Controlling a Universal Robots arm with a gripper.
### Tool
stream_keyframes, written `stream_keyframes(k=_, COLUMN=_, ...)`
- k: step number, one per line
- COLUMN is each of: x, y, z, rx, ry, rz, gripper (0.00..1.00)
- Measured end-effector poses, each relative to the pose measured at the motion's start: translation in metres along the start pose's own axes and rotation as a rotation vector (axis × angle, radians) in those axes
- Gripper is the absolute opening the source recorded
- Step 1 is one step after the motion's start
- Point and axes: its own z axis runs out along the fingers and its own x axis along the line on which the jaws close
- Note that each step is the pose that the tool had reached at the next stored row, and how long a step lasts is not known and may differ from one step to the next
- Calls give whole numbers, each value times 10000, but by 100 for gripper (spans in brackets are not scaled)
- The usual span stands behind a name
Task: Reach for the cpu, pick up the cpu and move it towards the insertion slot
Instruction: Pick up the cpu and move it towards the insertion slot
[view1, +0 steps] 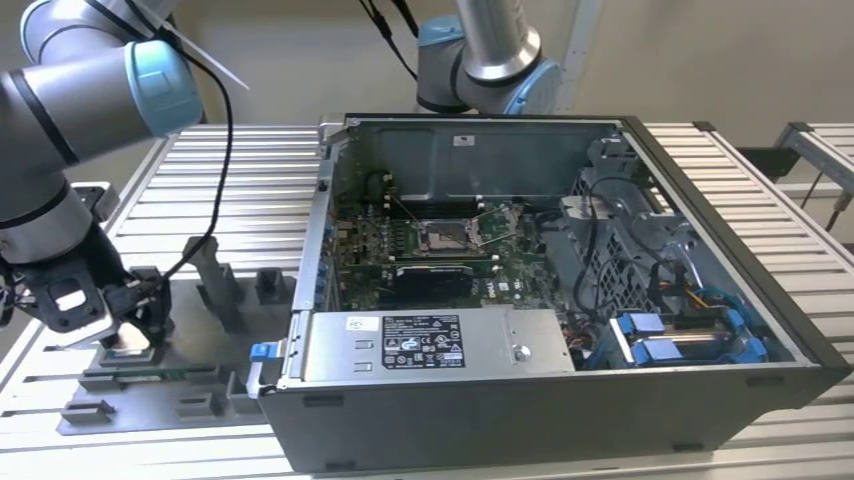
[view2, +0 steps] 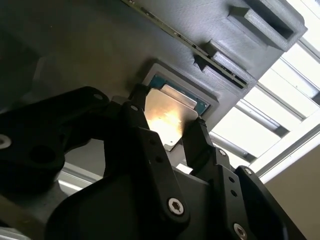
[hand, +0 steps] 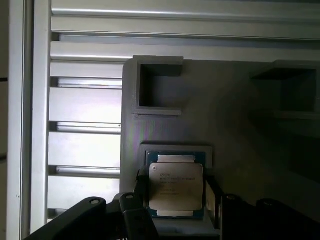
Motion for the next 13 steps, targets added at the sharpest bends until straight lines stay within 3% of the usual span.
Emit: stream_keyframes(k=13, x=0, y=5, z=-125, rx=1, ry=1, rz=0, gripper=0)
